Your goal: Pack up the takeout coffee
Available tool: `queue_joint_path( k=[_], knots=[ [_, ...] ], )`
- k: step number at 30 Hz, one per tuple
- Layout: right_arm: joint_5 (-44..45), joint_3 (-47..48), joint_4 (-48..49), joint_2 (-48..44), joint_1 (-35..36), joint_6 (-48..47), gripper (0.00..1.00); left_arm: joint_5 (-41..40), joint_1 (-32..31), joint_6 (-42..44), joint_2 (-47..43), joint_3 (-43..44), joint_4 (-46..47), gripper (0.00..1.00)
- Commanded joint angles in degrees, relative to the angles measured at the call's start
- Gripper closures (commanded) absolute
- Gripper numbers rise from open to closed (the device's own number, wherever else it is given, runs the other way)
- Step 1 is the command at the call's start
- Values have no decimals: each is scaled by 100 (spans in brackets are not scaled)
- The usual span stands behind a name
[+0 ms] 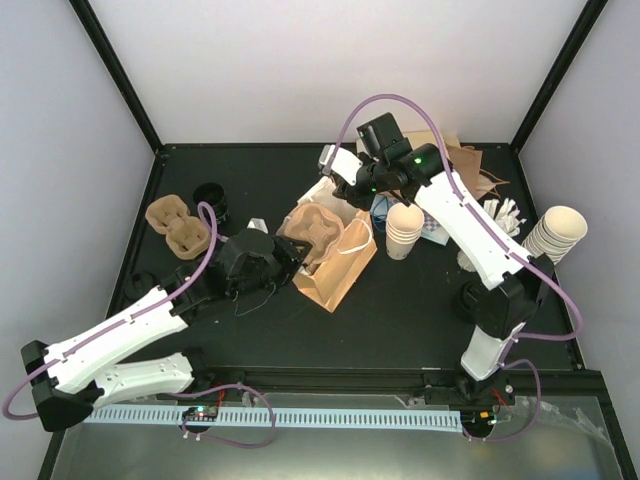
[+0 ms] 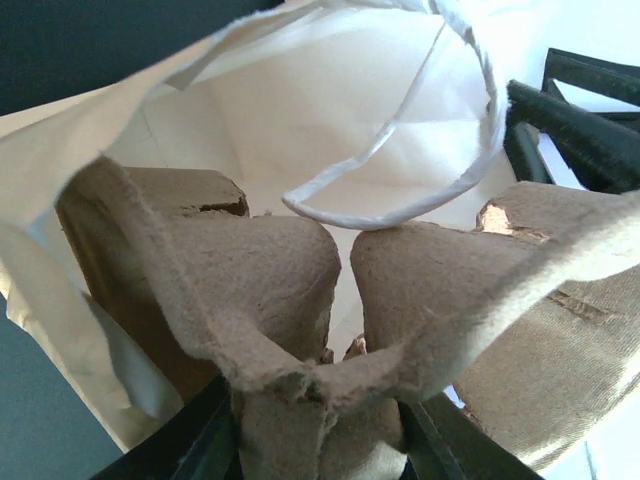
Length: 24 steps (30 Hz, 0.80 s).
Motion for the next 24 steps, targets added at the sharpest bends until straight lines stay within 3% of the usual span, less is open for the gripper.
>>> queue_joint_path(
  k=[1,4,6,15,24],
  knots=[
    [551,74,304,-316,14,349,76,-46,-30,-12,-97,-30,-363,64],
    [422,-216,563,-680,17,595,94,-186,-24,39,-114,1,-412,64],
    [230,-463,730,-955,18,754,99,-312,-17,133,-129,85,-479,64],
    [-34,-2720,2701,-2928,264,1532,99,-454,101,811,179,1051,-1316,63],
    [477,-3883,3673,-3681,687,2300,99,-170,118,1760,868,2029,-2094,63]
  ],
)
